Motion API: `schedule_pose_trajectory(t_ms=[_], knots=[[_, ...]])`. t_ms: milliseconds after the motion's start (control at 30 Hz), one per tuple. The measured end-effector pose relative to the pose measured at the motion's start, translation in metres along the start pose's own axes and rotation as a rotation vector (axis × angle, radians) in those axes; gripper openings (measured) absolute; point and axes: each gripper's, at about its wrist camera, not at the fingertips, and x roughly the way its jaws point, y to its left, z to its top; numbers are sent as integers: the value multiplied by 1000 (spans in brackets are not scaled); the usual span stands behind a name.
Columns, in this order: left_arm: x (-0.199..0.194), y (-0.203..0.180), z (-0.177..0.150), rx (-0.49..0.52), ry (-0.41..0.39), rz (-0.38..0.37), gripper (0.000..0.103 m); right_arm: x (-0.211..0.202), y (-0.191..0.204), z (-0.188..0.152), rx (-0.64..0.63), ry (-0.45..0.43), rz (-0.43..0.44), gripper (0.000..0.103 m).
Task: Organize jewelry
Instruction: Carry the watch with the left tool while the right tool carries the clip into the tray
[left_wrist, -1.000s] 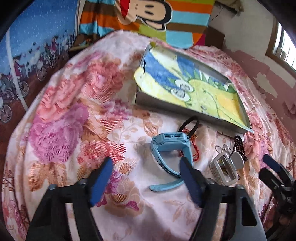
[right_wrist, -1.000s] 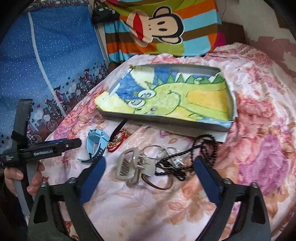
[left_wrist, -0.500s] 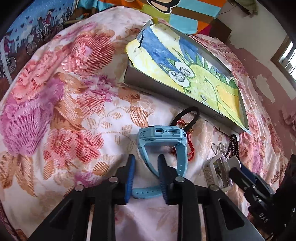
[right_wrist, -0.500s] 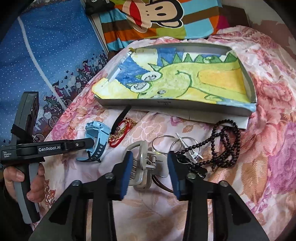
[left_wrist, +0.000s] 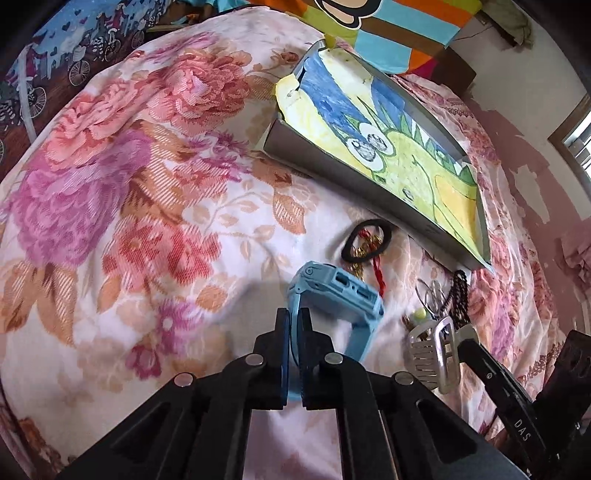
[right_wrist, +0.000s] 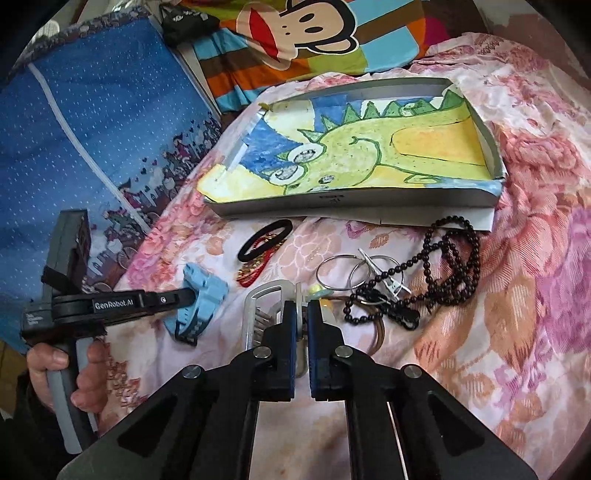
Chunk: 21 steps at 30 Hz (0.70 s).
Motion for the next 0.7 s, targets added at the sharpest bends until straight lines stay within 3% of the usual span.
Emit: schedule_pose_trajectory(t_ms=[367,700], knots=[[-38,-15,-3,41,-54,-20,4,-38,-7,8,32,-81,38,5],[-43,-42,61,70,-173,-28,4,-24,-7,76,1,-190,15,5]])
